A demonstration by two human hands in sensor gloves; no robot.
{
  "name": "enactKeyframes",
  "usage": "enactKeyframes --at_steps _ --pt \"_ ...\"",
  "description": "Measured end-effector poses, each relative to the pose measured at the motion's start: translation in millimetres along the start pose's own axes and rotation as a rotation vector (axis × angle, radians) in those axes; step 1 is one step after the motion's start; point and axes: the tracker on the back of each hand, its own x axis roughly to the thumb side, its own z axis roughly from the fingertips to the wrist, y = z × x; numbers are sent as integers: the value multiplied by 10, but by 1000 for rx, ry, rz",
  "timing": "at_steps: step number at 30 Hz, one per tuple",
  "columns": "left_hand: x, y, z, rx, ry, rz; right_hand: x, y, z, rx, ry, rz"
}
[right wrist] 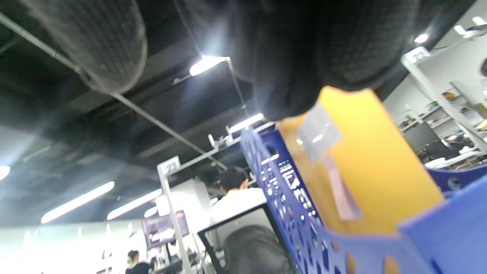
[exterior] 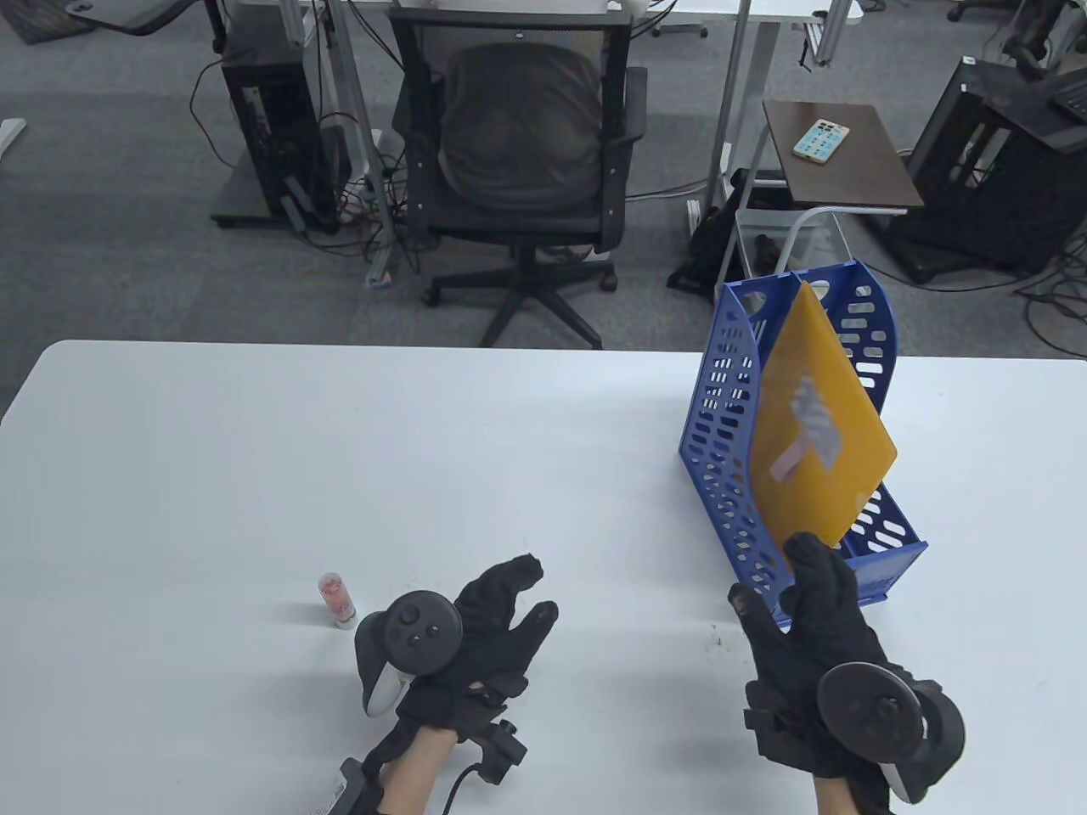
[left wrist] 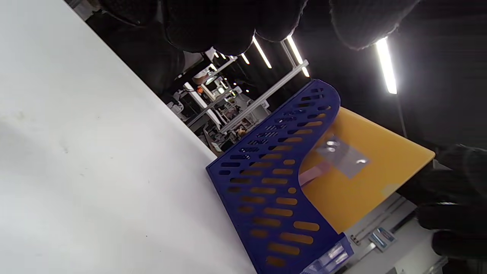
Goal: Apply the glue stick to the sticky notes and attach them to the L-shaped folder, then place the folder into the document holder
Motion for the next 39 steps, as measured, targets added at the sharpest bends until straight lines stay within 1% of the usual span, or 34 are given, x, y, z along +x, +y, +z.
enactKeyframes --at_steps 2,3,4,5,7,8,11,15,17,20,24,27,32,39 --pt "39 20 8 -18 -10 -43 63 200 38 87 -40 31" --pt "48 34 14 -38 -13 -66 85 263 52 121 -51 37" --pt "50 51 29 -54 -12 -99 126 384 81 190 -74 48" --pt "46 61 42 -59 -15 -122 153 459 102 227 -85 56" --pt "14 84 89 -79 -23 -198 228 678 157 310 -129 88" --pt "-3 88 108 -80 -24 -222 246 736 170 333 -140 103" --pt "-94 77 161 -121 -15 -274 294 1010 209 462 -165 209" --pt "-219 9 201 -165 36 -338 271 1258 261 589 -171 319" --pt "-282 -43 214 -187 69 -392 236 1359 320 612 -180 364" --pt "-357 -110 220 -209 102 -454 208 1434 375 653 -189 387" --pt "-420 -187 220 -258 125 -515 172 1459 427 662 -194 394" --pt "-443 -209 233 -266 129 -564 122 1466 436 673 -177 391" --pt "-517 -190 229 -267 157 -566 68 1478 444 688 -156 393" --pt "-571 -184 230 -273 179 -573 79 1489 455 688 -158 385"
